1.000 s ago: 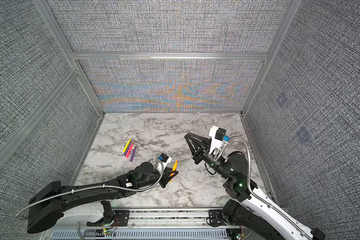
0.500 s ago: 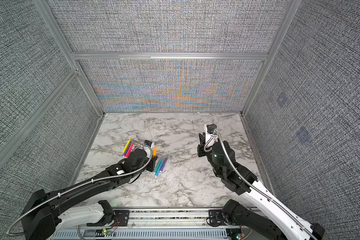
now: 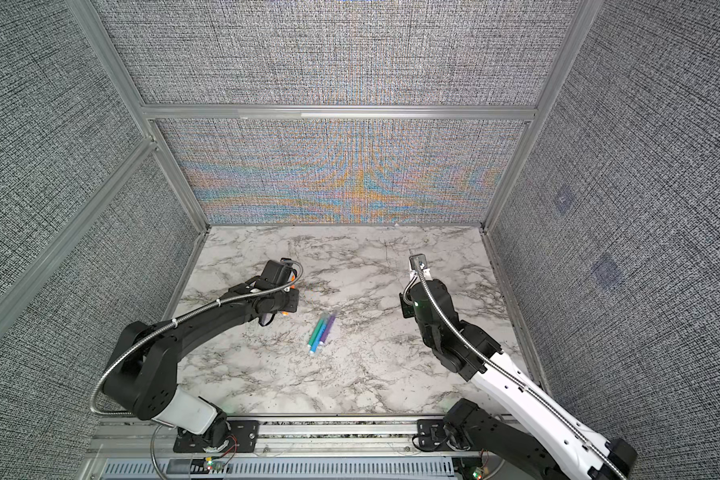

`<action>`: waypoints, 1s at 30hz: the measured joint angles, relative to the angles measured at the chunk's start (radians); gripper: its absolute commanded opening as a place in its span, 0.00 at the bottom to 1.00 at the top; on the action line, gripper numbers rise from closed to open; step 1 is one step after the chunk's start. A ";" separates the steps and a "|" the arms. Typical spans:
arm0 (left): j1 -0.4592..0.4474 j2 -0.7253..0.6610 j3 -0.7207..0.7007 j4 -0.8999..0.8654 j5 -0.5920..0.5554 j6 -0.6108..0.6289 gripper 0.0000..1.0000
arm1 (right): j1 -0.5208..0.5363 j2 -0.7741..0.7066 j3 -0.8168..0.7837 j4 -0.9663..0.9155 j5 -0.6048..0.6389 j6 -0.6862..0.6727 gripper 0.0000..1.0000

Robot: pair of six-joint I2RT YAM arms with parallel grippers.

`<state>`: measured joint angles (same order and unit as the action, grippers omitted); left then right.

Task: Remove pen caps from pens
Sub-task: Place the pen at the middle-left of the table.

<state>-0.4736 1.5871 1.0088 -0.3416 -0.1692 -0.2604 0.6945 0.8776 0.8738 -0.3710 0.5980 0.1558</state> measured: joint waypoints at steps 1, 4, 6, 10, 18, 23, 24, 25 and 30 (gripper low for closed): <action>0.009 0.017 0.014 -0.004 0.001 0.006 0.00 | -0.002 -0.004 -0.004 -0.004 -0.002 0.000 0.00; 0.026 0.058 0.040 -0.019 0.006 0.018 0.00 | -0.010 -0.018 -0.018 -0.006 -0.005 0.001 0.00; 0.033 0.085 0.048 -0.031 0.007 0.018 0.01 | -0.014 -0.018 -0.029 -0.006 -0.014 0.002 0.00; 0.050 0.134 0.060 -0.062 0.005 0.018 0.01 | -0.029 0.005 -0.039 -0.006 -0.025 0.004 0.00; 0.079 0.129 0.049 -0.093 0.005 0.002 0.05 | -0.095 0.056 -0.051 -0.003 -0.079 0.005 0.00; 0.110 0.156 0.055 -0.114 0.032 -0.007 0.06 | -0.113 0.068 -0.062 0.002 -0.109 0.006 0.00; 0.114 0.155 0.054 -0.119 0.040 -0.010 0.07 | -0.116 0.068 -0.064 0.004 -0.114 0.006 0.00; 0.117 0.154 0.051 -0.119 0.049 -0.012 0.09 | -0.117 0.068 -0.067 0.007 -0.119 0.006 0.00; 0.124 0.151 0.034 -0.120 0.076 -0.018 0.16 | -0.121 0.071 -0.069 0.012 -0.128 0.006 0.00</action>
<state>-0.3496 1.7378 1.0431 -0.4614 -0.0937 -0.2779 0.5732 0.9485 0.8047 -0.3588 0.4698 0.1619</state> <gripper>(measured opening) 0.142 0.169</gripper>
